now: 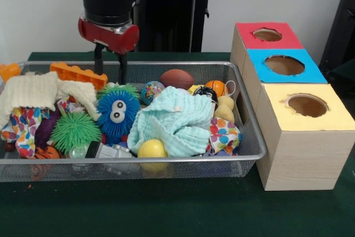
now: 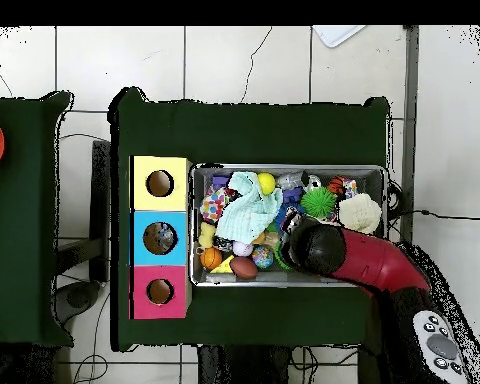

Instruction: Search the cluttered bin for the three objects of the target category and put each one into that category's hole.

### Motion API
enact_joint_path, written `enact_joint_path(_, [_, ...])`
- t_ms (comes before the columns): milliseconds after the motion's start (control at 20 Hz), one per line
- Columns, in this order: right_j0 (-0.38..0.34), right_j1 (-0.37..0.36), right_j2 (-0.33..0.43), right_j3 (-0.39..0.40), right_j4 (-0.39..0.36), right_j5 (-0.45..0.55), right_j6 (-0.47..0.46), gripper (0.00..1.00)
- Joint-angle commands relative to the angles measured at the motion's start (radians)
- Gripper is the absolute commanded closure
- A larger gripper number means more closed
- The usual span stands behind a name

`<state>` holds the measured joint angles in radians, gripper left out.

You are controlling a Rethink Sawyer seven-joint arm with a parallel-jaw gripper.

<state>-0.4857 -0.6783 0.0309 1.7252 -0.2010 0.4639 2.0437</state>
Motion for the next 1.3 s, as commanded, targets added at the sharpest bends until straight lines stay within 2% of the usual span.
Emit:
enact_joint_path(50, [0.02,0.029,0.025,0.11,0.037,-0.066,0.157,0.0])
enact_joint_path(500, [0.009,0.097,-0.009,0.141,-0.01,-0.135,0.124,0.0])
enact_joint_path(950, [-0.051,0.211,-0.041,0.068,-0.077,-0.217,0.046,0.0])
enact_joint_path(1300, [-0.057,0.243,-0.04,0.024,-0.08,-0.205,0.044,0.0])
